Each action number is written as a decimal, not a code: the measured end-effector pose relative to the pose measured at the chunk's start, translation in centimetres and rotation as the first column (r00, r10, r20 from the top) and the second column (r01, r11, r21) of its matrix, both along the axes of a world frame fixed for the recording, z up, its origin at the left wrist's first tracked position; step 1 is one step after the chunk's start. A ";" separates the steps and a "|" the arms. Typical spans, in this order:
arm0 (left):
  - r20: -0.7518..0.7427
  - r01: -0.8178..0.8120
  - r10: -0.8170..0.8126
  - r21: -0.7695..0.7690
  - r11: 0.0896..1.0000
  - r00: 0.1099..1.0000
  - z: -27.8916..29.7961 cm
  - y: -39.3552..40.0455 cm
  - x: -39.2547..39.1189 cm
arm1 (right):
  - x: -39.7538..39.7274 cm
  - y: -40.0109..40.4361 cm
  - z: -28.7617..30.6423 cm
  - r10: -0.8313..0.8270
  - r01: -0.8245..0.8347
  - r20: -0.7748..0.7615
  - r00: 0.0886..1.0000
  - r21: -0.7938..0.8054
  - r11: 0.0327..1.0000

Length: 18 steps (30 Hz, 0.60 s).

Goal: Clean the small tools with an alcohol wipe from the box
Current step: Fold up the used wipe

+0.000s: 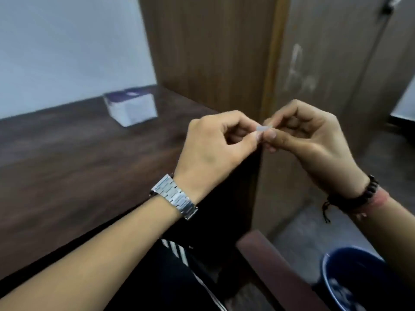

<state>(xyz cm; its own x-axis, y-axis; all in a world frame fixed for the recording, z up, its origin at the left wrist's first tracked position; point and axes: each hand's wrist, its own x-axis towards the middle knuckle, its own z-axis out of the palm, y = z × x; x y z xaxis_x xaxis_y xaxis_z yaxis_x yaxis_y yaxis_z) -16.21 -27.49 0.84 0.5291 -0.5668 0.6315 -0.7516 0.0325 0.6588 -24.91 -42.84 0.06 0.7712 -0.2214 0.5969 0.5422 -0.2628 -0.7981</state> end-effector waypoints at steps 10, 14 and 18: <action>-0.089 0.341 -0.364 0.605 0.720 0.927 -12.9 -16.0 -3.5 | -10.5 -11.8 -19.5 -0.413 0.502 -0.365 0.834 0.194 0.843; -0.084 0.351 -0.494 0.804 0.479 0.865 -15.5 -18.4 -3.5 | -15.2 -16.4 -31.5 -0.522 0.775 -0.668 0.531 0.132 0.618; -0.034 0.296 -0.550 0.870 0.395 0.835 -17.3 -21.0 -4.0 | -19.3 -18.8 -41.2 -0.507 0.898 -0.841 0.189 -0.061 0.437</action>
<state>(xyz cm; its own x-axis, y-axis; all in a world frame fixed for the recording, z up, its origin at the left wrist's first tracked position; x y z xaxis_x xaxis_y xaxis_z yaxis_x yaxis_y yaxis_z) -20.22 -48.47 -16.43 -0.0197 -0.9795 -0.2003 -0.9238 -0.0588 0.3784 -44.26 -61.68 -41.13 0.1849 -0.9313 -0.3139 -0.4508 0.2034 -0.8691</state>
